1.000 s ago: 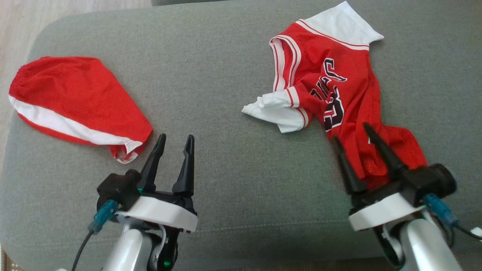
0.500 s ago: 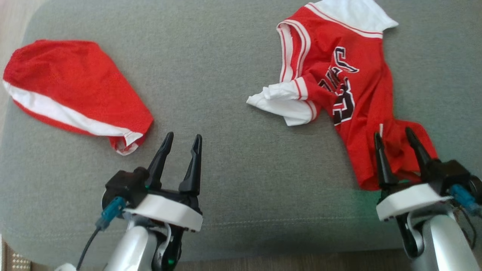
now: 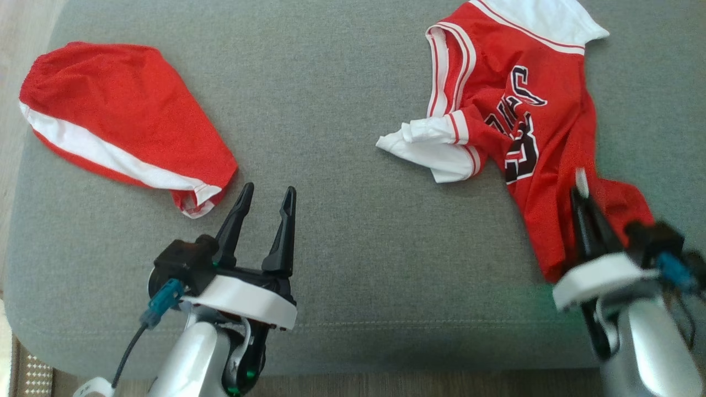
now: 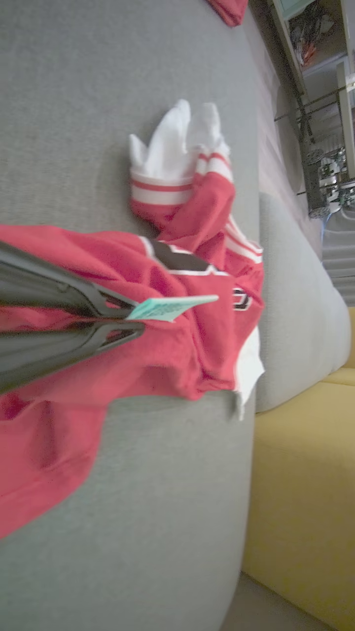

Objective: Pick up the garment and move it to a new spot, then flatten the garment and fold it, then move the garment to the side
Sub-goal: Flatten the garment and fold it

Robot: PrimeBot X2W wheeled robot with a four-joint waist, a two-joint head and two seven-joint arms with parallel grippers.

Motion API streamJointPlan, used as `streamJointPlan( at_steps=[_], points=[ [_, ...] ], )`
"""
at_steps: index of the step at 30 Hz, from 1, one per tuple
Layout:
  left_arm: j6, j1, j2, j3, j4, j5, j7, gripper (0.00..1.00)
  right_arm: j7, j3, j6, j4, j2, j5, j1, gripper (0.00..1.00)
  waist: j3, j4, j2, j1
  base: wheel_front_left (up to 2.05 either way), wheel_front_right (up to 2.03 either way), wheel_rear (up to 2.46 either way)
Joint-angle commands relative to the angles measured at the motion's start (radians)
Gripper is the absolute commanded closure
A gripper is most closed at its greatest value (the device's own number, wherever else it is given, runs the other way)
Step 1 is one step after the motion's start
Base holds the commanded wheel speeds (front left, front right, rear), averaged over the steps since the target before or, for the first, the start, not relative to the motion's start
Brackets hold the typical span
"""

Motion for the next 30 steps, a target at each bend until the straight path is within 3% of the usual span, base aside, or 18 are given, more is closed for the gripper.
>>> streamJointPlan(
  at_steps=[1, 6, 12, 18, 23, 24, 25, 26, 30],
  points=[
    [0.000, -0.032, 0.005, 0.024, -0.031, 0.001, -0.006, 0.00, -0.007, 0.019, 0.000, -0.045, -0.001, -0.011, -0.059, 1.00, -0.002, -0.001, 0.0000, 0.0000, 0.00, 0.00, 0.00],
    [0.003, -0.027, 0.005, 0.021, -0.033, -0.011, -0.006, 0.00, 0.000, 0.054, 0.000, -0.101, -0.093, -0.051, -0.161, 1.00, -0.019, -0.005, 0.0000, 0.0000, 0.00, 0.00, 0.00],
    [0.006, -0.032, 0.005, 0.001, -0.040, -0.025, -0.006, 0.00, 0.087, 0.082, 0.000, -0.122, -0.301, -0.058, -0.374, 1.00, -0.012, 0.009, 0.0000, 0.0000, 0.00, 0.00, 0.00],
    [0.004, -0.055, 0.005, -0.035, -0.047, -0.045, -0.006, 0.00, 0.205, 0.094, 0.000, -0.014, -0.507, -0.061, -0.624, 1.00, 0.038, 0.055, 0.0000, 0.0000, 0.00, 0.00, 0.00],
    [0.010, -0.085, 0.005, -0.062, -0.054, -0.067, -0.006, 0.00, 0.277, 0.110, 0.000, 0.150, -0.615, -0.071, -0.775, 1.00, 0.099, 0.101, 0.0000, 0.0000, 0.00, 0.00, 0.00],
    [0.009, -0.092, 0.005, -0.067, -0.054, -0.070, -0.006, 0.00, 0.283, 0.110, 0.000, 0.186, -0.635, -0.090, -0.801, 0.95, 0.111, 0.110, 0.0000, 0.0000, 0.00, 0.00, 0.00],
    [0.010, -0.098, 0.005, -0.072, -0.054, -0.073, -0.006, 0.00, 0.282, 0.102, 0.000, 0.212, -0.643, -0.116, -0.823, 0.05, 0.121, 0.117, 0.0000, 0.0000, 0.00, 0.00, 0.00],
    [0.010, -0.103, 0.005, -0.076, -0.054, -0.075, -0.006, 0.00, 0.292, 0.088, 0.000, 0.242, -0.643, -0.138, -0.842, 0.00, 0.129, 0.123, 0.0000, 0.0000, 0.00, 0.00, 0.00],
    [0.012, -0.118, 0.005, -0.081, -0.050, -0.080, -0.006, 0.00, 0.263, 0.050, 0.000, 0.298, -0.608, -0.200, -0.892, 0.00, 0.147, 0.133, 0.0000, 0.0000, 0.00, 0.00, 0.00]
  ],
)
